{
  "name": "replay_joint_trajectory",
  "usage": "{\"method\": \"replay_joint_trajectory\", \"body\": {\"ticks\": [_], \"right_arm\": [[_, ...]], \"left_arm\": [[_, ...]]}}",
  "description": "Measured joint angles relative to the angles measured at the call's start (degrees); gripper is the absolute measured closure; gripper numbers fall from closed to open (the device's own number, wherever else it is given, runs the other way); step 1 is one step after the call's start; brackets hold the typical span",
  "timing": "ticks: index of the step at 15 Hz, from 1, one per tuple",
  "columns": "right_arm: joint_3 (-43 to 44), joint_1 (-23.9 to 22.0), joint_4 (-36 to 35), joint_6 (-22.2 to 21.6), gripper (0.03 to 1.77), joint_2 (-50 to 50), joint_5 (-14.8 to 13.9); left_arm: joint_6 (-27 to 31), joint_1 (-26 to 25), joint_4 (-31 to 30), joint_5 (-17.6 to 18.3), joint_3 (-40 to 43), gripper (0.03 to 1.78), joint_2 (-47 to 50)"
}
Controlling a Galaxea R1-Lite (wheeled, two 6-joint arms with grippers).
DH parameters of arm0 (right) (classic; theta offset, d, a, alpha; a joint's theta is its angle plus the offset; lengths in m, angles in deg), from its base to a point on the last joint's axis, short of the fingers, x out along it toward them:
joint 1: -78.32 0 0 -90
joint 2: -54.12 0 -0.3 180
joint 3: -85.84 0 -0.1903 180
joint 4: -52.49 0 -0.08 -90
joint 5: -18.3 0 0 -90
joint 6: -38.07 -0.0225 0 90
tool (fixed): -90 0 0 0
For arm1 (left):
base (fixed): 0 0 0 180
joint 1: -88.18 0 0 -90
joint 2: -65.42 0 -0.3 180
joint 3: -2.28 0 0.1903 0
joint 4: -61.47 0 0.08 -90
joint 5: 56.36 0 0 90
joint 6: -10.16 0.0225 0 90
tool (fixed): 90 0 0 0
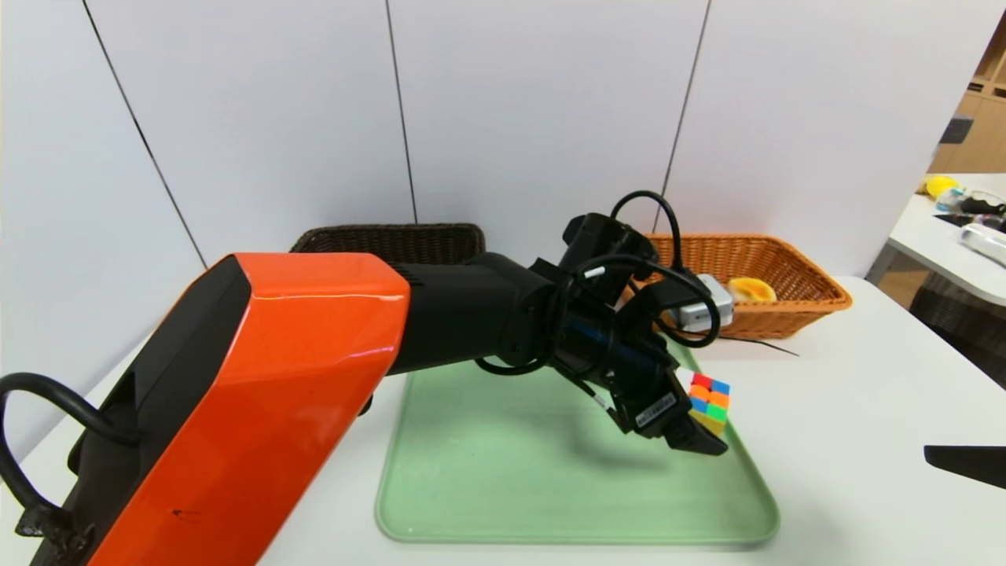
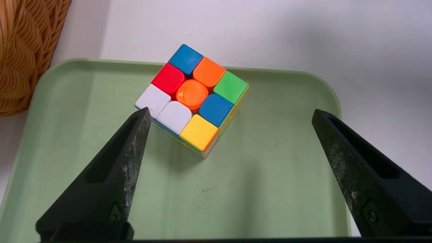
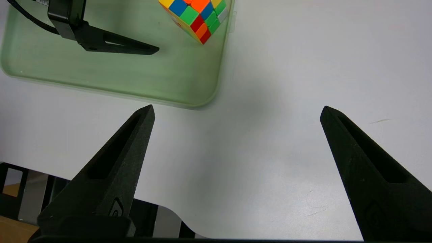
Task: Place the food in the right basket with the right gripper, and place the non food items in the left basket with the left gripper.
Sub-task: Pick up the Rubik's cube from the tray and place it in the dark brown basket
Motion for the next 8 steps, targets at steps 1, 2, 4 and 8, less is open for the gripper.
{"method": "replay_joint_trajectory", "body": {"ticks": [1,2,4,8], "right_arm": [[-0.04,-0.02,-0.02,-0.02,0.10,-0.16,-0.01],[-0.11,-0.02,0.00,-0.02,0.10,-0.27,-0.01],[-0.15,-0.06,0.04,-0.02,0.10,-0.41,-0.04],[-0.63,-0.02,0.01,0.02,0.10,-0.82,-0.04]], "left_arm": [[-0.09,0.00,-0.63,0.00,-0.02,0.12,-0.09],[-0.20,-0.09,-1.88,0.00,-0.02,0.12,-0.22],[-0.24,-0.11,-3.36,-0.06,-0.02,0.12,-0.69],[-0.27,-0.85,-6.57,-0.11,-0.02,0.12,-2.05]]}}
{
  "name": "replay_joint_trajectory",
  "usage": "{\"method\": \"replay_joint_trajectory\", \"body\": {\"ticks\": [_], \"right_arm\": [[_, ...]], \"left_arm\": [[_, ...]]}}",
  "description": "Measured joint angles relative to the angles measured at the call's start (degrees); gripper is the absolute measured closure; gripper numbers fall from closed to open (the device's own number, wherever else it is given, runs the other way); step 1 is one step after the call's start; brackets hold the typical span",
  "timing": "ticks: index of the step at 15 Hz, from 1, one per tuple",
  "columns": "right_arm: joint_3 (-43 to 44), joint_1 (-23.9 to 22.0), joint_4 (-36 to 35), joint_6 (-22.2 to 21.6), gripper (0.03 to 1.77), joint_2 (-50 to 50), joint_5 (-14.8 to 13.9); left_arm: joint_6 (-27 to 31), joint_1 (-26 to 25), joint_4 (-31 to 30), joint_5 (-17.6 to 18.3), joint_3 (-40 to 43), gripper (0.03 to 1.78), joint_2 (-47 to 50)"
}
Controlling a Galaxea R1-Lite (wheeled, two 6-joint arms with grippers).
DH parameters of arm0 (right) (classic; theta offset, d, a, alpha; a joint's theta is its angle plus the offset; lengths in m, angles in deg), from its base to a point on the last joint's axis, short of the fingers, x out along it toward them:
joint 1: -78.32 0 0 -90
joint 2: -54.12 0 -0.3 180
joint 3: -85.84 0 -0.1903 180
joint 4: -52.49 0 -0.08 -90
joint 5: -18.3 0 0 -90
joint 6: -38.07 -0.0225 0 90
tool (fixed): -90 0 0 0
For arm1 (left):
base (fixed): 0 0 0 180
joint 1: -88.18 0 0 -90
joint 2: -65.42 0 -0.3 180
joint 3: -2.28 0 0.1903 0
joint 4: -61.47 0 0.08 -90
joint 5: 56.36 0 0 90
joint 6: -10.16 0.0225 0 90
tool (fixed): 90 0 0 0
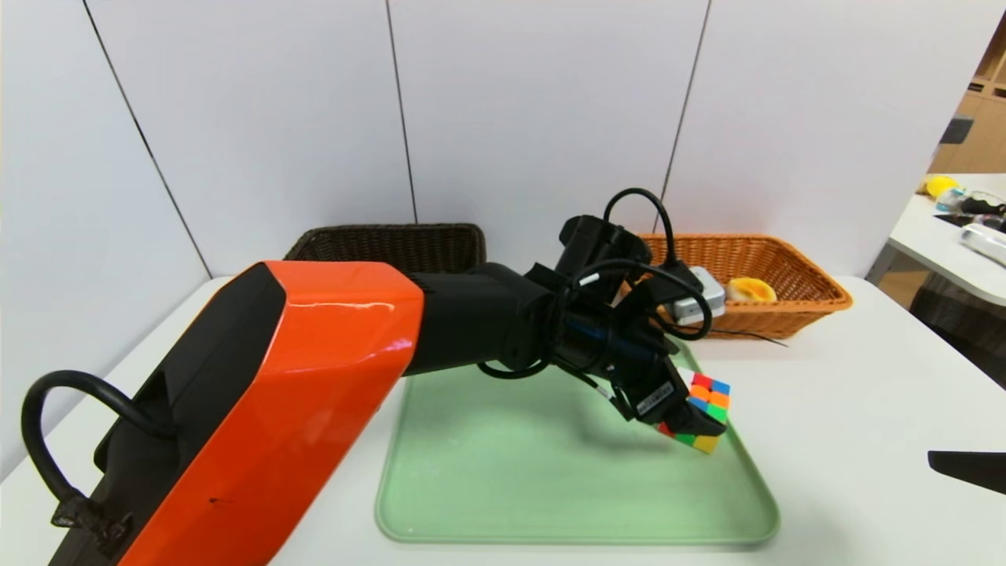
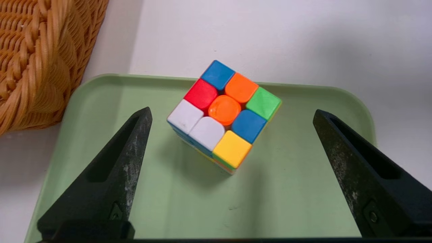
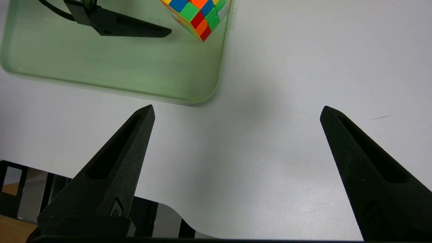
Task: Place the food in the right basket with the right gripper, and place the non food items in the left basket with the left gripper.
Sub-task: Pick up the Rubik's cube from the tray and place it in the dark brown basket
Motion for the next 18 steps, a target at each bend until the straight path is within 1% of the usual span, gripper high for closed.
{"method": "replay_joint_trajectory", "body": {"ticks": [2,13,15,18], "right_arm": [[-0.20,0.00,-0.01,0.02,0.10,-0.09,0.02],[-1.19,0.05,-0.34,0.15,0.10,0.63,0.09],[-1.27,0.05,-0.37,0.13,0.10,0.84,0.09],[-1.27,0.05,-0.37,0.13,0.10,0.96,0.09]], "left_arm": [[0.02,-0.57,-1.58,0.02,0.02,0.12,-0.82],[0.02,-2.17,-2.04,0.79,0.02,0.12,-4.62],[-0.22,-2.23,-4.02,1.04,0.02,0.12,-5.32],[-0.96,-2.39,-5.42,4.01,0.02,0.12,-5.95]]}}
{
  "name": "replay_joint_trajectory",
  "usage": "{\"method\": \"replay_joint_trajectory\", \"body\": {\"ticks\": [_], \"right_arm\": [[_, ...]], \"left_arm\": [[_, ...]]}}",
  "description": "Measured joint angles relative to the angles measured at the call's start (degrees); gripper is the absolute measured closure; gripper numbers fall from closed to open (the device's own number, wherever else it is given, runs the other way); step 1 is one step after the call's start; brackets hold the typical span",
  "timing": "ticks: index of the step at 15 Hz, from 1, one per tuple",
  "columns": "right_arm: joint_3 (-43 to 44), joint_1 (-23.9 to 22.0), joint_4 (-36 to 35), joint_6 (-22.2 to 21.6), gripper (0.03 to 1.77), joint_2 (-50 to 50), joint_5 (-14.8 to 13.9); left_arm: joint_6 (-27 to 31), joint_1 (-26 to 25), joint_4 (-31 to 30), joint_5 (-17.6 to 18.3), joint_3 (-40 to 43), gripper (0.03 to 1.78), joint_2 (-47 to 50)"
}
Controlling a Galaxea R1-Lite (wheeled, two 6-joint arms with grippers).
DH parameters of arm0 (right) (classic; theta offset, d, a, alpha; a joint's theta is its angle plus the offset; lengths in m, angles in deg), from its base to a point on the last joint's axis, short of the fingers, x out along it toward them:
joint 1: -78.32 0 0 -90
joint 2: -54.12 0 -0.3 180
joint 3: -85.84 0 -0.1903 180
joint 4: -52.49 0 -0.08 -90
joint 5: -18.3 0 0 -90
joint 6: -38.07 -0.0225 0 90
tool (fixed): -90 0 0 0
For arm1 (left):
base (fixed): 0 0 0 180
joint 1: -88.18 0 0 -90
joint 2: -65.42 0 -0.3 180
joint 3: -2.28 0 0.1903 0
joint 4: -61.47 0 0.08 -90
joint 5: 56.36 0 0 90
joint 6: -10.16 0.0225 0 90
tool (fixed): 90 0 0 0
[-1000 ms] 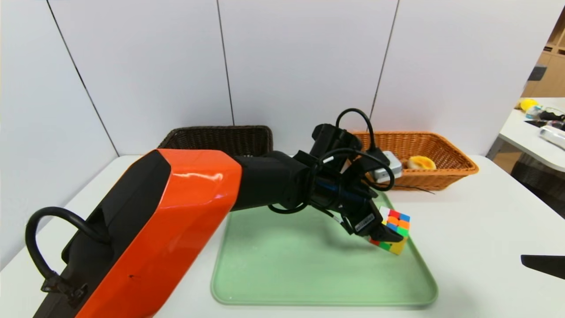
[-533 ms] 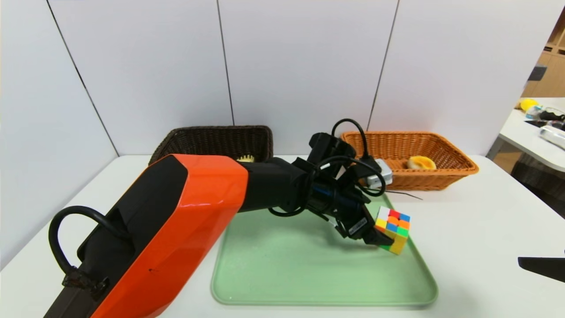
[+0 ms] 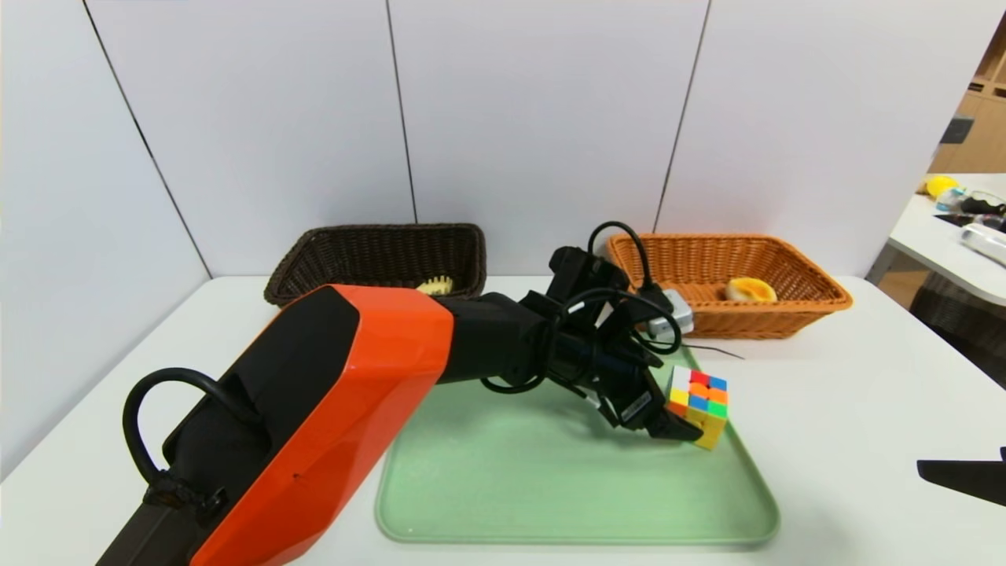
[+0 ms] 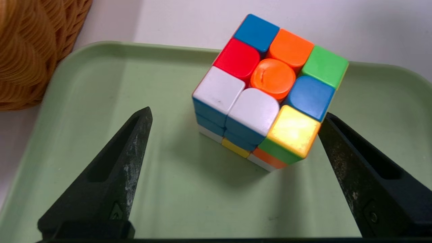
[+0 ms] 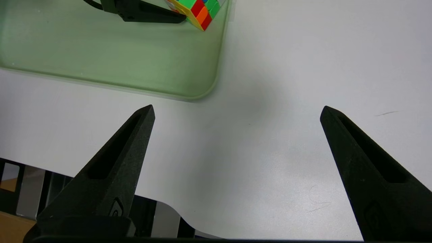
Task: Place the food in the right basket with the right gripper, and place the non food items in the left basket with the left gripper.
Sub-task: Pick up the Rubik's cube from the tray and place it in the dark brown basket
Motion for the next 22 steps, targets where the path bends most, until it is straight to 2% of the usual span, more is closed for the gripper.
{"method": "replay_joint_trajectory", "body": {"ticks": [3,7,12,13,15,17,19,22], "right_arm": [[0.00,0.00,0.00,-0.02,0.10,0.07,-0.02],[-0.28,0.00,-0.02,-0.02,0.10,0.10,0.09],[-0.28,0.00,-0.06,0.00,0.10,0.18,0.16],[-0.28,0.00,-0.09,0.00,0.10,0.18,0.16],[-0.28,-0.02,0.00,-0.02,0.10,0.18,0.17],[-0.28,-0.02,-0.06,-0.02,0.10,0.13,0.16],[-0.28,-0.02,-0.09,-0.02,0.10,0.10,0.11],[-0.28,-0.02,-0.06,-0.02,0.10,0.10,0.16]], "left_arm": [[-0.45,-0.41,-1.66,0.91,0.00,0.12,-0.59],[-1.52,-0.52,-1.88,4.50,0.00,0.12,-0.91],[-1.58,-0.52,-1.88,4.67,0.00,0.12,-1.11],[-1.63,-0.48,-1.88,4.64,0.00,0.22,-1.13],[-1.57,-0.48,-1.88,4.64,0.00,0.55,-1.13],[-1.58,-0.45,-2.26,4.64,0.05,0.81,-1.21],[-1.58,-0.39,-2.76,4.67,0.09,0.89,-1.24],[-1.85,-0.43,-2.73,4.63,0.11,0.90,-0.83]]}}
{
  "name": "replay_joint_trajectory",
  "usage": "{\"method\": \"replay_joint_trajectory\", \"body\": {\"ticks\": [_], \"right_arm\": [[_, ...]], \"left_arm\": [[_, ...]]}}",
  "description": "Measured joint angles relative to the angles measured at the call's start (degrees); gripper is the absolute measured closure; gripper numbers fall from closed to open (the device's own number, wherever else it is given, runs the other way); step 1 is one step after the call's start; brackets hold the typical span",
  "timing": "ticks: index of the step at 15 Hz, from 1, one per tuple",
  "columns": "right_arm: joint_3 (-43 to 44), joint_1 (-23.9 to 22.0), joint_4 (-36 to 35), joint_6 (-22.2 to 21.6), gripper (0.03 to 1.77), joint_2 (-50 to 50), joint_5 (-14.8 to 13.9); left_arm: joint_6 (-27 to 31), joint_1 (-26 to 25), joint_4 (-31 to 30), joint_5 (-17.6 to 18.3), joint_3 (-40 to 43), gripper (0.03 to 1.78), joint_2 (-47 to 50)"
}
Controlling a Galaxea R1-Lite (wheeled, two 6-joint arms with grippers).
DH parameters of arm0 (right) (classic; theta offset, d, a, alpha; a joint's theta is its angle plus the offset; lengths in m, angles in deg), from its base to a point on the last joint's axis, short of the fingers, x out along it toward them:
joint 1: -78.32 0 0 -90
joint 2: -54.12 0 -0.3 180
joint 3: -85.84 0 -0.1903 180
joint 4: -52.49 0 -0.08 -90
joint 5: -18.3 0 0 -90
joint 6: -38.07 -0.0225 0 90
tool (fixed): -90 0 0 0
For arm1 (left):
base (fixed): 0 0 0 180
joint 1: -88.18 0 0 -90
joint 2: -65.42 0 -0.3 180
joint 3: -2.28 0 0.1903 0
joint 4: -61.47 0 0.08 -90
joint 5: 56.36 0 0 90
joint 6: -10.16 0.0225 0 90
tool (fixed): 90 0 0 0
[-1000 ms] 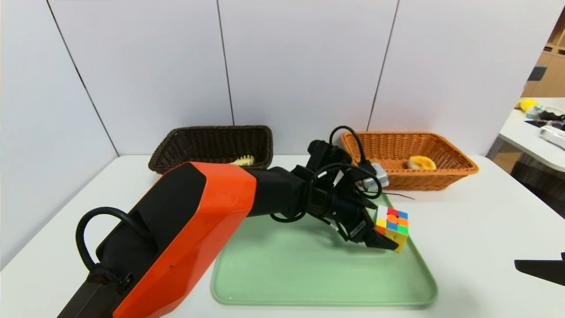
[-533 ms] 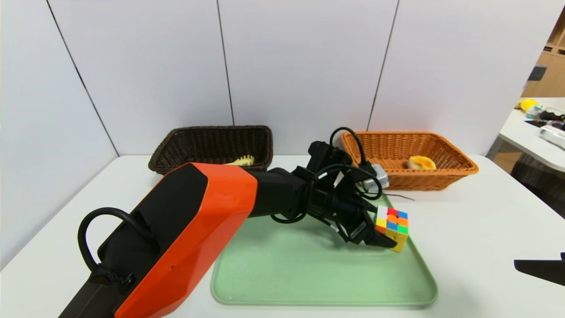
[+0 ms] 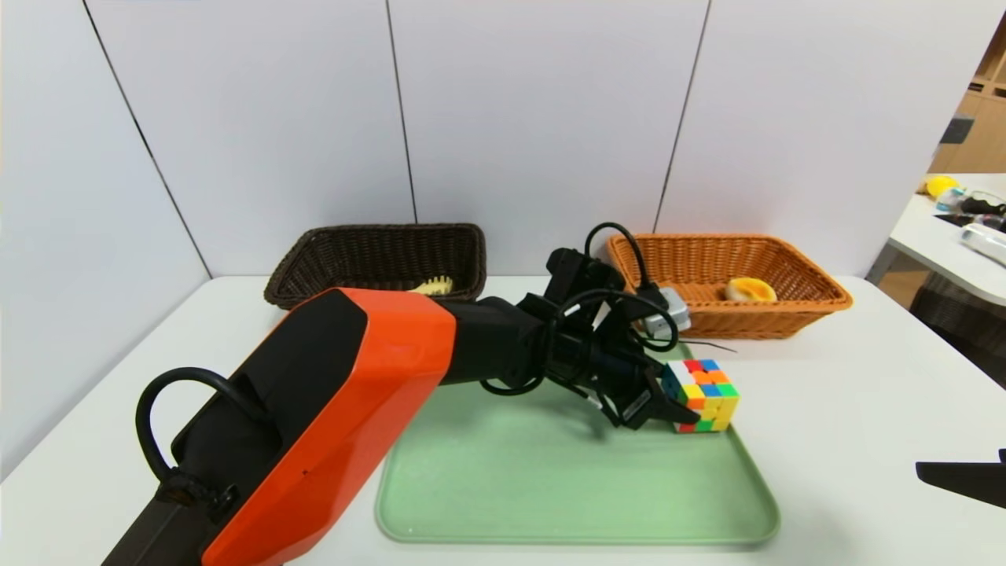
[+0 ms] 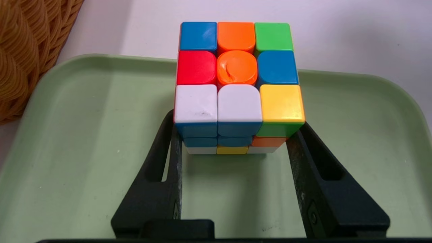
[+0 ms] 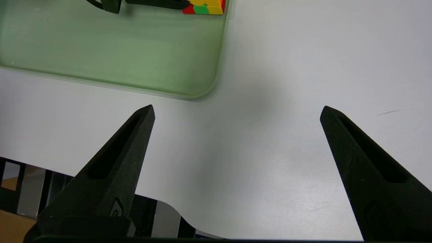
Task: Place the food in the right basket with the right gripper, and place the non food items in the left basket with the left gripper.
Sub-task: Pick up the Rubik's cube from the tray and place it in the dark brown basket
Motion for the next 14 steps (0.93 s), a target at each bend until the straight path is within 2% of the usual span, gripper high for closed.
{"method": "replay_joint_trajectory", "body": {"ticks": [9,14], "right_arm": [[-0.09,-0.06,0.00,0.06,0.10,-0.16,-0.02],[-0.05,0.02,-0.02,0.17,0.10,-0.22,0.23]], "left_arm": [[0.11,-2.08,0.41,-0.07,3.96,0.91,7.23],[0.68,-8.18,3.29,-0.24,5.16,0.91,13.73]]}}
